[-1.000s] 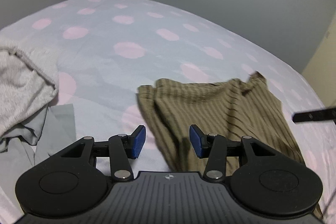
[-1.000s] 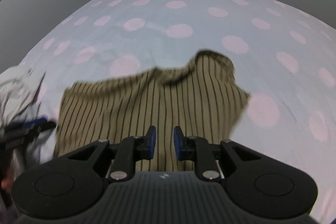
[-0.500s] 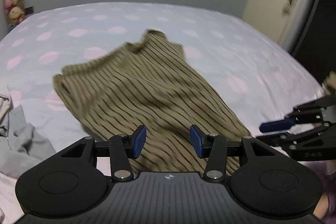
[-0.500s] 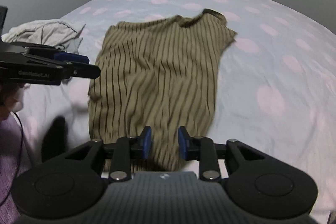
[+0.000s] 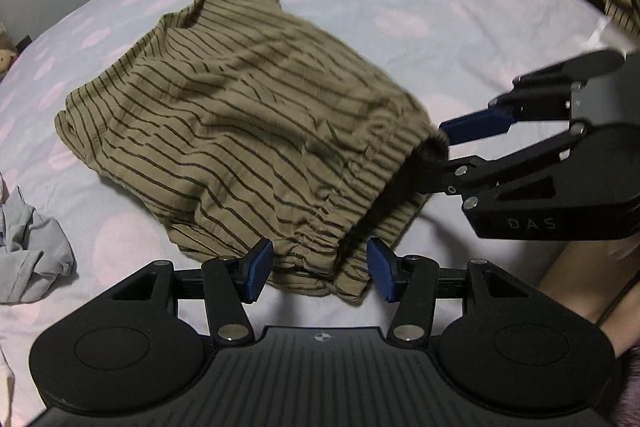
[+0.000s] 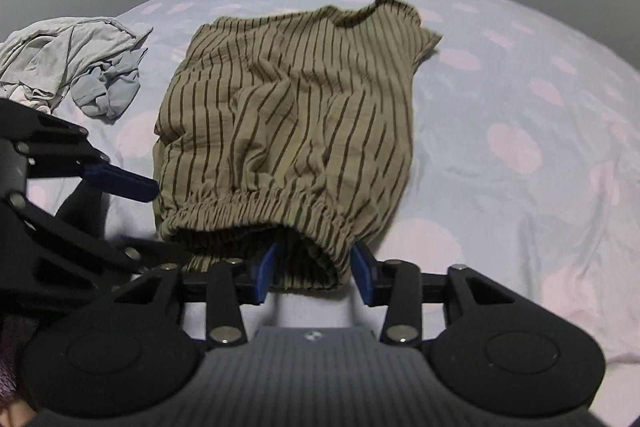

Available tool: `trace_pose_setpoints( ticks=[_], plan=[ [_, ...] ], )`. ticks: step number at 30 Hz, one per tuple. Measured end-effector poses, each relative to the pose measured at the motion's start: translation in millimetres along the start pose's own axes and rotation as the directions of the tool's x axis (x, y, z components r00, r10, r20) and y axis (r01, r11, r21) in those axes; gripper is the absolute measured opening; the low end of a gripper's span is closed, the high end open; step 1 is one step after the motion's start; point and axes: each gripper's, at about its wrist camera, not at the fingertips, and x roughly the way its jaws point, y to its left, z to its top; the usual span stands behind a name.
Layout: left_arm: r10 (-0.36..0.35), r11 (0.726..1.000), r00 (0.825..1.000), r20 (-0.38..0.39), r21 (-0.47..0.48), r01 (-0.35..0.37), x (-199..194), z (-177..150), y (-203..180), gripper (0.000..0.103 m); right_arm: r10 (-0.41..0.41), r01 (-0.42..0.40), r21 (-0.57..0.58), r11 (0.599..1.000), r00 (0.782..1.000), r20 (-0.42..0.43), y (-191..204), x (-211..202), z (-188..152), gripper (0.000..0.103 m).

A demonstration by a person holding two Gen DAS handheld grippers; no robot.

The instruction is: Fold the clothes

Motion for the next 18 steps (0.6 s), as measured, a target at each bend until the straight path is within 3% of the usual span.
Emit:
trace_pose_setpoints(
  ticks=[2,3,4,8,12,18],
  plan=[
    [0.026,1.0,1.0,-0.011,0.007,-0.026,8.9,0.1,-2.3,0.049,-0.003,0.003,0.028,1.0,1.0,-0.001,-2.0,5.3,-0.4,0.047],
    [0.04,0.999,0.999,-0.015,-0.003,-0.04,11.0,0.0,-2.1,0.041,-0.009,0.009,0.044,0.999,1.0,0.003,-3.7,6.4,-0.4,0.041],
    [0.048,0.999,0.999,-0.017,-0.015,-0.048,12.4,-0.1,-1.6,0.031,-0.012,0.011,0.066,0.998,1.0,0.008,-6.9,6.1,-0.2,0.029],
    [0.014,0.998,1.0,0.005,-0.066,-0.014,0.3,-2.6,5.2,0.022,-0.001,-0.004,0.151,0.989,0.999,0.032,-21.6,-1.1,-2.8,0.014],
    [-0.041,0.996,0.999,-0.002,-0.076,0.041,-13.5,-0.2,5.7,0.019,0.0,-0.002,0.176,0.984,1.0,0.007,-26.0,-3.0,-4.3,0.009],
    [-0.03,0.997,0.998,-0.051,-0.077,0.026,10.9,-2.6,3.6,0.022,-0.022,0.037,0.177,0.983,0.996,-0.088,-27.4,15.9,-2.2,0.01]
  ],
)
